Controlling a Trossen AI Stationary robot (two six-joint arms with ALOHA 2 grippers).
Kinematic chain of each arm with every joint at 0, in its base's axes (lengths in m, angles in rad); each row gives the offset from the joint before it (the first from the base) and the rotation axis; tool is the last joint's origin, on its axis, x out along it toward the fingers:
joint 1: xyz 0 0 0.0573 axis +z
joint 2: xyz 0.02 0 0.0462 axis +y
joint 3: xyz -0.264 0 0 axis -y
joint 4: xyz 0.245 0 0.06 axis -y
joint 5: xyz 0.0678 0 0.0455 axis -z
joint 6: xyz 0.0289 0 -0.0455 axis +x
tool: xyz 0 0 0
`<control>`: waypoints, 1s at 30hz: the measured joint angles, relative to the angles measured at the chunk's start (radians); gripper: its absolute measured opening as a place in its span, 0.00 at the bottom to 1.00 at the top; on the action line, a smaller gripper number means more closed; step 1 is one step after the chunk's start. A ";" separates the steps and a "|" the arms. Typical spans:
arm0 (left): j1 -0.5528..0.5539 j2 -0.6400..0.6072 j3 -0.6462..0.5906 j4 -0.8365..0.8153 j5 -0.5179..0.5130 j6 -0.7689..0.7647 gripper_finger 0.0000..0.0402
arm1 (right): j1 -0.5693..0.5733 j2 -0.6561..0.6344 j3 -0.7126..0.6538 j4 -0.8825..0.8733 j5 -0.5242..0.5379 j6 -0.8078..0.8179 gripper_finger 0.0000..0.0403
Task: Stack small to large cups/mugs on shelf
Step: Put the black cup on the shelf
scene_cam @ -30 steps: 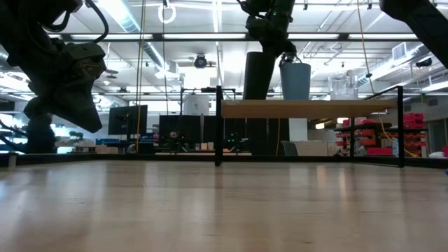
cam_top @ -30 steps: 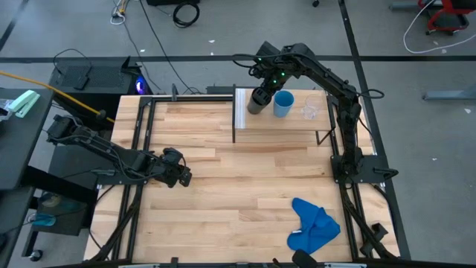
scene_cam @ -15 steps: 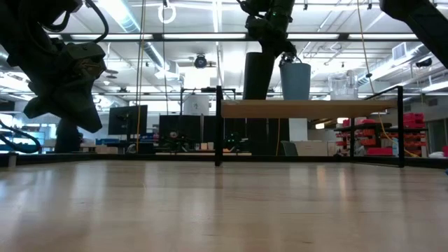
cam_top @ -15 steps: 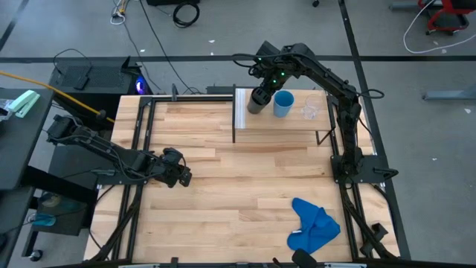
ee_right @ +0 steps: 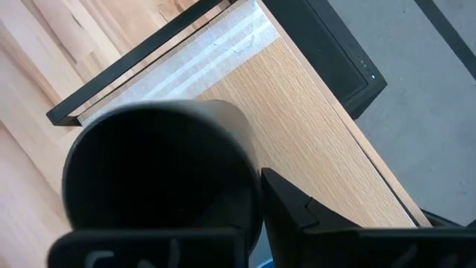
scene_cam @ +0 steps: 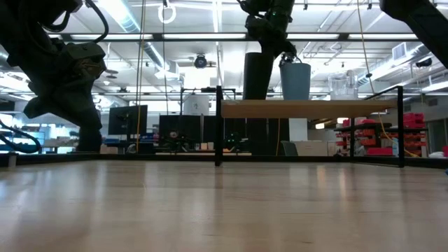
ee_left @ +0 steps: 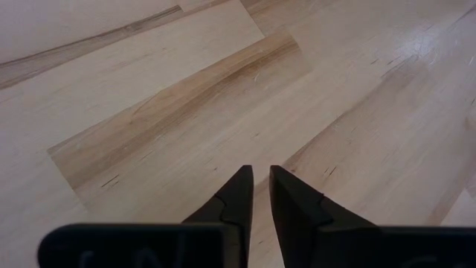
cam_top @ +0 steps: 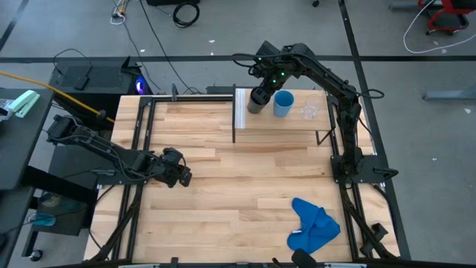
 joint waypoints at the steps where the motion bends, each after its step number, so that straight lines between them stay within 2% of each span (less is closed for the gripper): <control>1: 0.000 0.000 0.000 0.000 0.000 0.000 0.14 | 0.000 0.000 0.000 0.001 -0.003 0.001 0.10; 12: 0.000 0.000 0.000 0.000 0.000 0.000 0.13 | 0.000 0.000 0.000 0.002 -0.004 0.023 0.23; 30: 0.000 0.000 0.000 0.000 0.000 0.000 0.14 | 0.000 0.000 0.000 0.027 -0.038 0.019 0.24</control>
